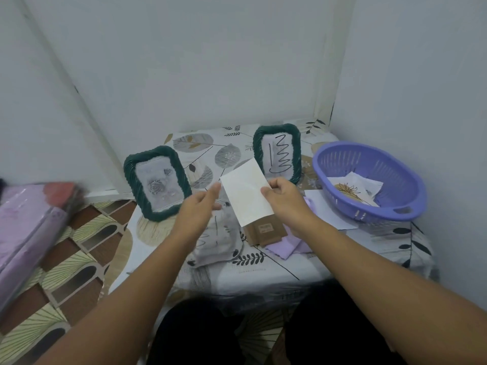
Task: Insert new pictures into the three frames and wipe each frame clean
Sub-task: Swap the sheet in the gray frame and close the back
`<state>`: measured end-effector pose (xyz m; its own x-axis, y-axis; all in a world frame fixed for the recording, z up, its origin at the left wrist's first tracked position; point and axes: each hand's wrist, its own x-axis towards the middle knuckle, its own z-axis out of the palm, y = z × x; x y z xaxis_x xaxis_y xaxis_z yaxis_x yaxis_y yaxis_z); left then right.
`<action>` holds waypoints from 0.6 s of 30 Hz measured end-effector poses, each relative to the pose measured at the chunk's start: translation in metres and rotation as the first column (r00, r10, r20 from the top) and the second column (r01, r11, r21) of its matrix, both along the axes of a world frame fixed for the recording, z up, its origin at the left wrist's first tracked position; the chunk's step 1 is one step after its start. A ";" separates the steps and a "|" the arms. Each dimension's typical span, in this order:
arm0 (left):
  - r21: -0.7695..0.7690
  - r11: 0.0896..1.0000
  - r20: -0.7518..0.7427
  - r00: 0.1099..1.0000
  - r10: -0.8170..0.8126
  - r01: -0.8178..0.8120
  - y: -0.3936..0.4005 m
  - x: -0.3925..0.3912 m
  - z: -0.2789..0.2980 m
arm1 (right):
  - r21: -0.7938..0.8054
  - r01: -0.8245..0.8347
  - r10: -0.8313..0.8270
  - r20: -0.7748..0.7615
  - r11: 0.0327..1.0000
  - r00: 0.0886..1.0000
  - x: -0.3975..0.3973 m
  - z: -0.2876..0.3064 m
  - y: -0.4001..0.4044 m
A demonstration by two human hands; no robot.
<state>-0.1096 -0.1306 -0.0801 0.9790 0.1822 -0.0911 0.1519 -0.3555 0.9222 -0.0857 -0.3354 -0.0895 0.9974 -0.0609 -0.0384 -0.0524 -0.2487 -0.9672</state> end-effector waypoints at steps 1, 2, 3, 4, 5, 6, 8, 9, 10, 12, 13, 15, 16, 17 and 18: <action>-0.095 0.995 -0.095 0.995 -0.017 0.008 -0.014 0.005 0.003 | 0.003 0.008 -0.008 0.004 1.000 1.000 -0.001 0.002 -0.005; -0.157 0.988 -0.158 0.987 -0.037 0.012 -0.027 0.009 0.004 | 0.001 0.014 -0.014 0.010 1.000 1.000 -0.002 0.004 -0.010; -0.206 0.978 -0.182 0.981 -0.067 0.028 -0.039 0.012 0.003 | -0.011 0.017 -0.017 0.017 1.000 1.000 -0.004 0.007 -0.015; -0.256 0.965 -0.175 0.980 -0.098 0.051 -0.050 0.014 0.001 | -0.024 0.020 -0.019 0.022 1.000 1.000 -0.004 0.007 -0.021; -0.296 0.952 -0.155 0.980 -0.122 0.072 -0.060 0.016 0.000 | -0.048 0.021 -0.019 0.030 0.999 0.999 -0.004 0.008 -0.027; -0.322 0.943 -0.136 0.982 -0.133 0.083 -0.070 0.017 0.000 | -0.083 0.018 -0.015 0.043 0.996 0.999 -0.005 0.009 -0.034; -0.332 0.939 -0.106 0.985 -0.136 0.094 -0.084 0.022 -0.002 | -0.233 0.035 -0.009 0.114 0.972 0.993 -0.006 0.011 -0.050; -0.324 0.940 -0.097 0.985 -0.141 0.103 -0.091 0.023 -0.002 | -0.328 0.074 -0.017 0.174 0.942 0.985 -0.007 0.013 -0.059; -0.305 0.946 -0.089 0.986 -0.143 0.109 -0.096 0.025 -0.003 | -0.408 0.130 -0.030 0.243 0.904 0.969 -0.008 0.016 -0.069; -0.269 0.957 -0.087 0.987 -0.138 0.110 -0.107 0.030 -0.007 | -0.518 0.237 -0.044 0.358 0.822 0.933 -0.006 0.022 -0.091; -0.256 0.960 -0.096 0.986 -0.138 0.109 -0.113 0.032 -0.008 | -0.578 0.262 -0.038 0.370 0.773 0.928 -0.005 0.026 -0.102; -0.222 0.968 -0.123 0.982 -0.146 0.116 -0.126 0.035 -0.012 | -0.723 0.206 -0.017 0.259 0.659 0.966 -0.003 0.032 -0.124; -0.202 0.971 -0.134 0.979 -0.153 0.124 -0.133 0.036 -0.014 | -0.780 0.124 -0.003 0.155 0.614 0.988 -0.004 0.033 -0.134; -0.180 0.975 -0.141 0.977 -0.159 0.133 -0.139 0.037 -0.016 | -0.813 0.024 0.012 0.038 0.582 0.999 -0.005 0.034 -0.142; -0.160 0.977 -0.145 0.975 -0.168 0.144 -0.146 0.038 -0.018 | -0.831 -0.076 0.030 -0.072 0.551 0.997 -0.007 0.034 -0.149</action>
